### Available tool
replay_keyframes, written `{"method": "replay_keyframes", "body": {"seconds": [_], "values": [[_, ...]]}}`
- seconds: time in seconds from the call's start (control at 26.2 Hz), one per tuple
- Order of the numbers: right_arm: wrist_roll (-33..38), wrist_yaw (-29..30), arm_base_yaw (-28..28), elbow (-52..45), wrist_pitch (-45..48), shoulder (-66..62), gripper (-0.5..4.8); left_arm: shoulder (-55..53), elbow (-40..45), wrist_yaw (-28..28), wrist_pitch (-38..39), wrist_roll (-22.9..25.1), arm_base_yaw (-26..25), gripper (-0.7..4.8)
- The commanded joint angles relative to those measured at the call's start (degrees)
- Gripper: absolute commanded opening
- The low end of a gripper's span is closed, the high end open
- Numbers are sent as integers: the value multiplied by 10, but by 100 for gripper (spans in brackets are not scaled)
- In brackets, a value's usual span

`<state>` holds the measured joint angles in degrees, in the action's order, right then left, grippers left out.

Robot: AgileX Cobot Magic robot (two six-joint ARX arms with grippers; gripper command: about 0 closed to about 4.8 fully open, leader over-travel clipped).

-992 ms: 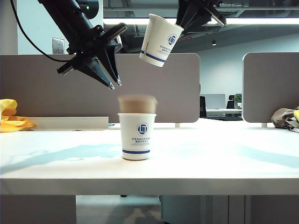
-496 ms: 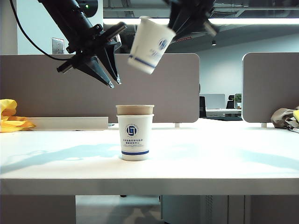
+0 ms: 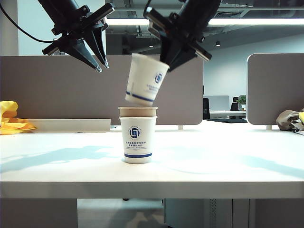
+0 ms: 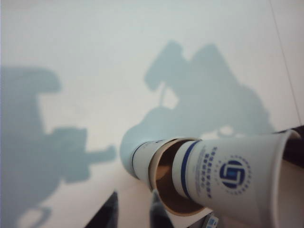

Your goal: Pick up all the paper cups on the table one by one and stack them together.

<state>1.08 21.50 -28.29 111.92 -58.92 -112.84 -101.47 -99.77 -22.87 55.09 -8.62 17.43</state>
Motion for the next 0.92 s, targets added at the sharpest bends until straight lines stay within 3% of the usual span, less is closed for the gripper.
{"method": "replay_keyframes", "body": {"seconds": [0.04, 0.27, 0.34, 0.46, 0.5, 0.61, 0.65, 0.69, 0.72, 0.76, 0.92], "values": [[-3, -10, -1, 2, 3, -8, -1, 7, -3, 2, 5, 2, 1, 89], [-3, -8, -1, 1, 6, -27, 1, 10, -3, 2, 6, 2, 1, 89], [-6, -8, -1, 1, 9, -36, 103, 14, -3, 4, 10, 3, 1, 88], [-9, -3, -1, 1, 11, -48, 201, 20, -3, 11, 20, 3, 1, 88], [-10, -3, -1, 1, 11, -49, 265, 21, -3, 12, 23, 4, 1, 88], [-10, -3, 0, 2, 11, -48, 325, 31, -3, 15, 29, 18, 1, 80], [-10, -3, 1, 2, 11, -46, 313, 38, -3, 24, 28, 25, 1, 79], [-10, -4, 2, 2, 9, -40, 241, 43, -3, 33, 28, 26, 1, 69], [-14, -4, 3, 5, 9, -33, 46, 54, -3, 51, 22, 27, 1, 28], [-17, -4, 3, 5, 10, -27, -18, 61, -3, 63, 18, 28, -1, -1], [-18, -12, 9, 5, 33, 5, -2, 91, -2, 66, -1, 28, -18, -6]]}}
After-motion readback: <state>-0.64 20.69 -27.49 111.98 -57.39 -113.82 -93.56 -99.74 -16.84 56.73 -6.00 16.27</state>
